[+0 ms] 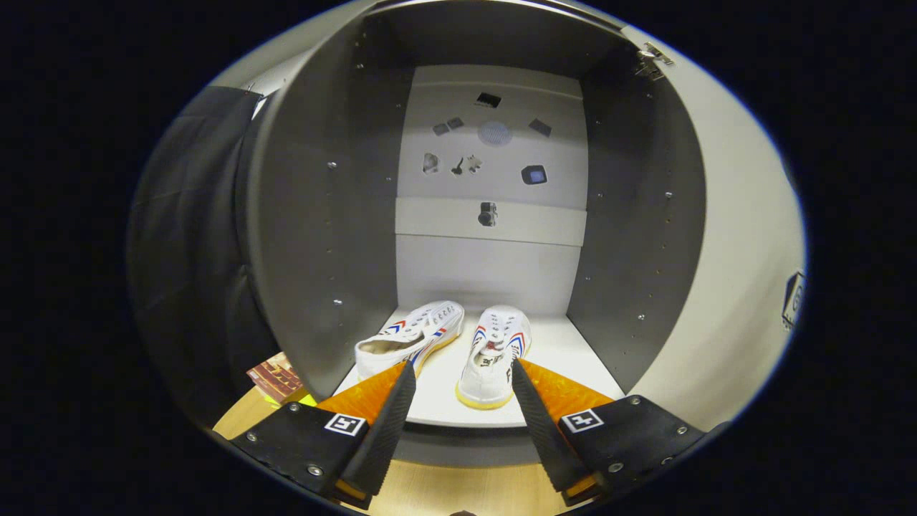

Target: Open the shoe cabinet door, grab the shoes and put them into the shoe cabinet, then close the shoe cabinet door.

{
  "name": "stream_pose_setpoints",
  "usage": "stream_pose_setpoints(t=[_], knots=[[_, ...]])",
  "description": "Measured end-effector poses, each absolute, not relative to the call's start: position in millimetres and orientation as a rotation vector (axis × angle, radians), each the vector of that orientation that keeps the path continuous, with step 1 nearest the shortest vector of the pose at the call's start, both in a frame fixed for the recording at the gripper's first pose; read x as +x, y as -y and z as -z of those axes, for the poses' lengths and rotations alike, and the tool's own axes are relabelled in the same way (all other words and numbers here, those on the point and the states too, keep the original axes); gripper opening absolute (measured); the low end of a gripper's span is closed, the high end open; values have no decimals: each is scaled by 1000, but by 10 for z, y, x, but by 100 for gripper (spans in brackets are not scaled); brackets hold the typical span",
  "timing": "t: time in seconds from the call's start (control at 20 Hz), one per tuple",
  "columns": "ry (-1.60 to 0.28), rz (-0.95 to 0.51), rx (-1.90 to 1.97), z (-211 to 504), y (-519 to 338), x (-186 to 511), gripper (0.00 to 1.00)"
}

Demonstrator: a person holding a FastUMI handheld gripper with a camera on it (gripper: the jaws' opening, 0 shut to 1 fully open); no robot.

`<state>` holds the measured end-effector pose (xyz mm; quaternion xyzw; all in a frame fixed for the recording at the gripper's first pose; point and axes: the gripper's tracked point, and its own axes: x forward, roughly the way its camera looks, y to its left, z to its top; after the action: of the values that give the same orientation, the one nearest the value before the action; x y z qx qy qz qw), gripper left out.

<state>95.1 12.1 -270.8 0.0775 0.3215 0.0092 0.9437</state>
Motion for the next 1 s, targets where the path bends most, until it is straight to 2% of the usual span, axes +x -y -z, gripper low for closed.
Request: stream_pose_setpoints(t=[0.1, 0.2, 0.45, 0.8, 1.0], knots=[[-634, -56, 168, 2581, -206, 586, 93], [-604, -38, 184, 2424, -133, 249, 94], [-584, -67, 273, 2099, -43, -690, 94], [-553, 76, 161, 1537, 692, -1667, 94], [-569, 125, 266, 1460, 1043, -2161, 94]])
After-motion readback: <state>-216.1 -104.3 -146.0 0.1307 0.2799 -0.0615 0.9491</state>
